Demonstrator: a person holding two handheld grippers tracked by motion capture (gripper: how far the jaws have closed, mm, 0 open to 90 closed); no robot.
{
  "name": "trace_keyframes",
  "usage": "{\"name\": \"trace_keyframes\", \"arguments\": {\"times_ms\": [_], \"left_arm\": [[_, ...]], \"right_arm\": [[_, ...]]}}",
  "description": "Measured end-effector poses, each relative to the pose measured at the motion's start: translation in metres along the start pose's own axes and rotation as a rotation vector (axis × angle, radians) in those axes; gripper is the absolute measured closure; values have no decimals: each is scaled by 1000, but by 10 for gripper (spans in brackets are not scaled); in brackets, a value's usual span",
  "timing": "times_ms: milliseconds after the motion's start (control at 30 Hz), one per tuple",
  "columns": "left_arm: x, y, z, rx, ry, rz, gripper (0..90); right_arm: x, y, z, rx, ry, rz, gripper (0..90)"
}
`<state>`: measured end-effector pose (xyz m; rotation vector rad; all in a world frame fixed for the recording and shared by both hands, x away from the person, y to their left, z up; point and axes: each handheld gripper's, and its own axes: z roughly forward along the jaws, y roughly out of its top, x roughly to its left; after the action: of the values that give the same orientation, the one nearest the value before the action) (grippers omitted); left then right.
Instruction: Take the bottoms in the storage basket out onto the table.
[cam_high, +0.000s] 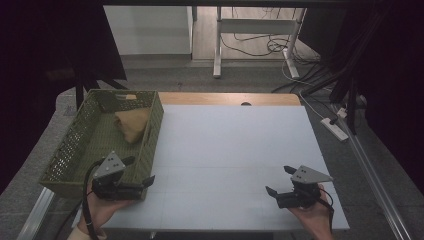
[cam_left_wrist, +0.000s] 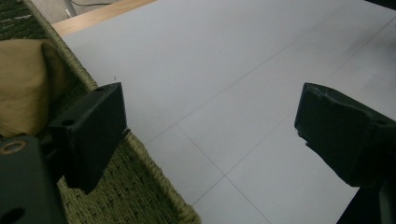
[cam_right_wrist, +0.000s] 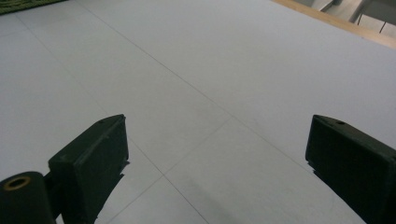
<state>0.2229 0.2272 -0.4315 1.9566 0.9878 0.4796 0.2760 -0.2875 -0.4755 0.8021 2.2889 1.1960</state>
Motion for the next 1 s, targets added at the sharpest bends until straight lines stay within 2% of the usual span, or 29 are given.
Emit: {"name": "trace_keyframes", "arguments": {"times_ms": [167,467,800,1000], "left_arm": [[3,-1,0,12,-7,-18,100],[8,-3,-1,3,-17,-45,100],[14,1,-1,2,-34,-61,101],[15,6,2,1,-38,-55,99]], "right_arm": [[1,1,-2,-16,14,-5,61],[1,4,4,-21,33,-6,61],[0,1,5,-11,35,-1,64],[0,0,1,-17,29,-3,64]]}}
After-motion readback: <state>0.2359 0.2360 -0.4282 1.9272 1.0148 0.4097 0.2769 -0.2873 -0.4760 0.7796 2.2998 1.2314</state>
